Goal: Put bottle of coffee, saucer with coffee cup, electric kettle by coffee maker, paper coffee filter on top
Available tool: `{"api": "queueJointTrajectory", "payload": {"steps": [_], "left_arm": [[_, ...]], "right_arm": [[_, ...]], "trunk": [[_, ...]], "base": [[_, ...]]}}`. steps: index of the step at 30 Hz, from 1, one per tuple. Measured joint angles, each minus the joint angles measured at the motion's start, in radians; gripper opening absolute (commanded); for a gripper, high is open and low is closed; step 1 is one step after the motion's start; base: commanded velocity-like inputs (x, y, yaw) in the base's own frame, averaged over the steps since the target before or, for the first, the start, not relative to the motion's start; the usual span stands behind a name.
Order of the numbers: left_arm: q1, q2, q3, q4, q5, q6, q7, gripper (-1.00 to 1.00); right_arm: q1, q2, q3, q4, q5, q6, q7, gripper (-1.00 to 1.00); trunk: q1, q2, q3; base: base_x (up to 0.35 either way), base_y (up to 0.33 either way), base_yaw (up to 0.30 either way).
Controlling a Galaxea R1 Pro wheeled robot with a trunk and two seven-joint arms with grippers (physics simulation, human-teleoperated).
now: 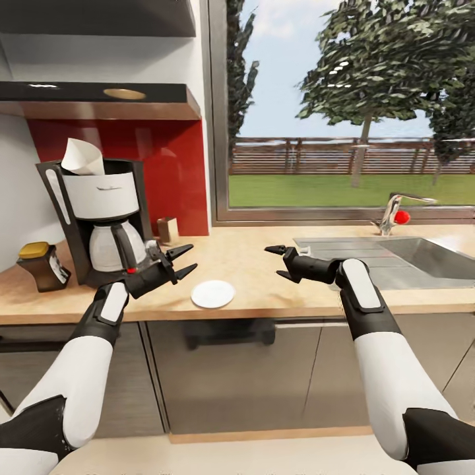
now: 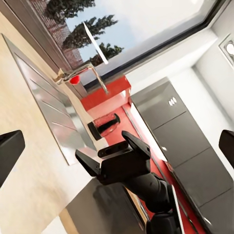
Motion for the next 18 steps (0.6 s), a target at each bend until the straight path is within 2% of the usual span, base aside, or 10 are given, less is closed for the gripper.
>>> {"api": "queueJointTrajectory", "payload": {"steps": [9, 14, 18], "left_arm": [[0.0, 0.0, 0.001, -0.001, -0.001, 0.0, 0.005, 1.0], [0.0, 0.004, 0.005, -0.005, -0.001, 0.001, 0.072, 1.0], [0.0, 0.008, -0.002, -0.007, -0.003, 0.002, 0.089, 1.0]], "right_arm": [[-0.001, 0.016, 0.0, 0.001, -0.001, 0.0, -0.002, 1.0], [-0.001, 0.032, 0.001, 0.001, -0.002, 0.0, -0.002, 1.0], [-0.001, 0.051, 0.0, 0.001, -0.003, 0.0, -0.002, 1.0]], "trunk": [[0.0, 0.0, 0.0], [0.0, 0.0, 0.0], [0.0, 0.0, 0.0]], "base": [[-0.006, -0.062, 0.0], [0.0, -0.01, 0.0], [0.0, -0.002, 0.0]]}}
